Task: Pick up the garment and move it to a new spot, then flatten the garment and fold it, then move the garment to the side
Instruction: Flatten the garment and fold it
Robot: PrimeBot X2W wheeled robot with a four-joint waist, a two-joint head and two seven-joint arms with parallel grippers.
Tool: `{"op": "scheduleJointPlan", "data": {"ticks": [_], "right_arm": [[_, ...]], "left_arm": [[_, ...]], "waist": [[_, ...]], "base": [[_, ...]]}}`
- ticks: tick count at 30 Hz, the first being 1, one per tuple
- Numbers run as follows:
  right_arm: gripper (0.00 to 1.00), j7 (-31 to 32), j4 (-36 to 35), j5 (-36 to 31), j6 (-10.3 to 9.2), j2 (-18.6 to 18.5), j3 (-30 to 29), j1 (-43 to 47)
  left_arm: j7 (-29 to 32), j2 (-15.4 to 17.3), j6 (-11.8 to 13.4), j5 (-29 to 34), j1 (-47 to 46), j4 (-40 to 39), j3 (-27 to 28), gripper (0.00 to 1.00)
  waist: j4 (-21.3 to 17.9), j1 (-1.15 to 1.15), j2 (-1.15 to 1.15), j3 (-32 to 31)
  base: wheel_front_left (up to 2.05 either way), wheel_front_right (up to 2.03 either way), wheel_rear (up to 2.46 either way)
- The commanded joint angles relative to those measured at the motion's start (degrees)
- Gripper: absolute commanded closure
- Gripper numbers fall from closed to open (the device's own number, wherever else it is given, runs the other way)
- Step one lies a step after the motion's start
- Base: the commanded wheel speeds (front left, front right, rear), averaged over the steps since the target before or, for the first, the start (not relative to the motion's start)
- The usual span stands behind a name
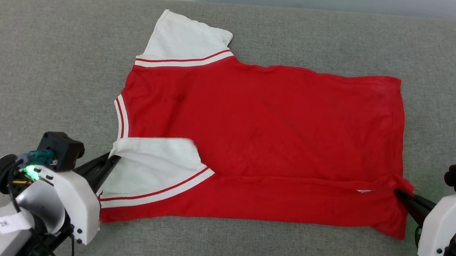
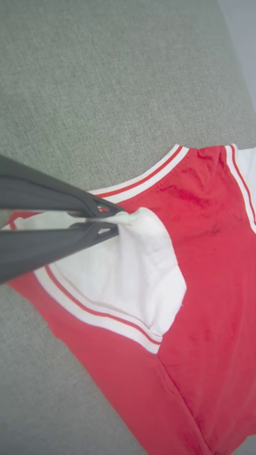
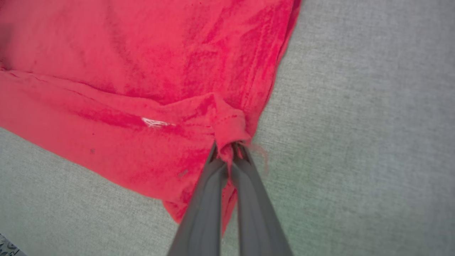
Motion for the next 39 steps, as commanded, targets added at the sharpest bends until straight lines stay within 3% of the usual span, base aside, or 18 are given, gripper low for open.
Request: {"op": "scheduleJointPlan", "data": {"ticks": [1, 7, 8, 9, 16, 24, 31, 39], "right_arm": [[1.00, -0.31, 0.61, -0.43, -0.02, 0.28, 0.32, -1.26], [1.00, -1.71, 3.31, -2.17, -0.03, -0.03, 2.18, -3.15], [0.54, -2.20, 3.38, -2.49, -0.02, -0.18, 2.68, -3.38], [0.00, -2.67, 3.97, -2.61, -0.02, -0.05, 2.76, -3.49], [0.00, -5.36, 5.04, -6.02, -0.02, -0.54, 4.18, -3.72], [0.00, -3.32, 4.56, -11.38, -0.02, 0.65, 2.47, -1.53], [0.00, 7.93, 0.84, -15.73, -0.02, 7.62, -7.86, 4.39], [0.00, 21.23, -11.86, -21.76, -0.02, 16.78, -17.76, 13.48]], "left_arm": [[0.07, -0.71, 0.01, 0.31, -1.25, 1.31, -0.30, 1.00], [-1.54, -2.96, -0.67, 3.83, -4.09, 7.78, -2.64, 1.00], [-2.14, -3.46, -0.46, 4.37, -4.47, 8.72, -2.85, 0.15], [-2.73, -4.13, -0.09, 4.61, -4.74, 9.72, -2.98, 0.00], [-5.96, -7.32, 1.63, 4.24, -4.69, 14.24, -2.35, 0.00], [-7.30, -9.51, 6.68, 2.54, -0.67, 12.52, -0.83, 0.00], [2.01, -8.38, 12.75, -1.58, 6.48, 5.28, -1.43, 0.00], [7.97, -5.80, 20.97, -0.92, 12.09, -4.42, -2.01, 0.00]], "waist": [[0.09, -0.01, 0.00, 0.28], [0.26, -0.01, 0.00, 0.60], [0.35, -0.01, 0.00, 0.47], [0.44, -0.01, 0.00, 0.26], [0.70, -0.01, 0.00, -2.29], [0.40, -0.01, 0.00, -6.55], [0.23, -0.01, 0.00, -9.29], [0.18, -0.01, 0.00, -8.94]], "base": [[0.00, 0.00, 0.00], [0.00, 0.00, 0.00], [0.00, 0.00, 0.00], [0.00, 0.00, 0.00], [0.00, 0.00, 0.00], [0.00, 0.00, 0.00], [0.00, 0.00, 0.00], [0.00, 0.00, 0.00]]}}
